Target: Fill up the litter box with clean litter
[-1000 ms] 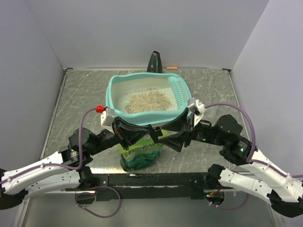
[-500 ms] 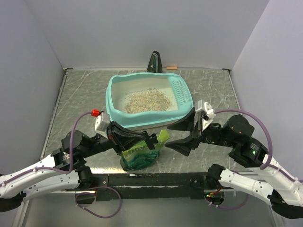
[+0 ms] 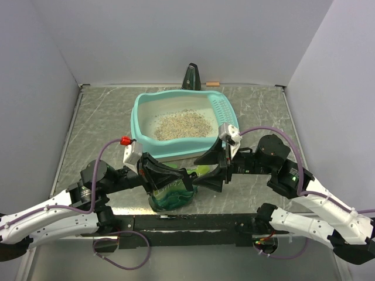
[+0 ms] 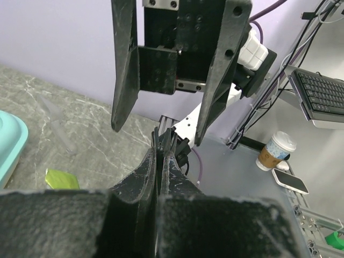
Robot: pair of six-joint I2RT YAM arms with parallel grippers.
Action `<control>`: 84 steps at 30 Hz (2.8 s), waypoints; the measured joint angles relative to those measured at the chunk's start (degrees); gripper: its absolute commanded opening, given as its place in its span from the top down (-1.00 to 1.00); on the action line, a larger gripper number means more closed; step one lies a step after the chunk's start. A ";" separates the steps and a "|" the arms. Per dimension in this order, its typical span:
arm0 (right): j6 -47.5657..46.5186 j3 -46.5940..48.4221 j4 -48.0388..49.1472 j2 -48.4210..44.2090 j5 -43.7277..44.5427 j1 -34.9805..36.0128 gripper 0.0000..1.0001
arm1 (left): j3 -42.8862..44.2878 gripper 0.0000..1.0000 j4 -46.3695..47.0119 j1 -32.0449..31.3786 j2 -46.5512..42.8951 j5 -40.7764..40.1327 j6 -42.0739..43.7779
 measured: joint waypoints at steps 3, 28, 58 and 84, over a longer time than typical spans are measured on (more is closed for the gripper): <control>0.61 -0.90 0.92 0.33 -0.87 0.00 -0.52 | 0.20 0.98 0.00 0.00 0.00 0.24 -0.02; 0.83 -2.08 2.54 0.13 -3.96 0.22 1.00 | 2.49 -0.03 -2.23 0.02 0.39 -0.44 0.48; -19.65 3.89 -15.04 -0.07 4.48 -7.06 1.00 | 8.59 0.07 -37.20 0.02 11.30 -11.58 16.22; -29.35 2.23 -18.12 7.45 -6.91 -13.97 1.00 | 4.26 0.40 -39.82 0.02 9.68 -12.00 17.70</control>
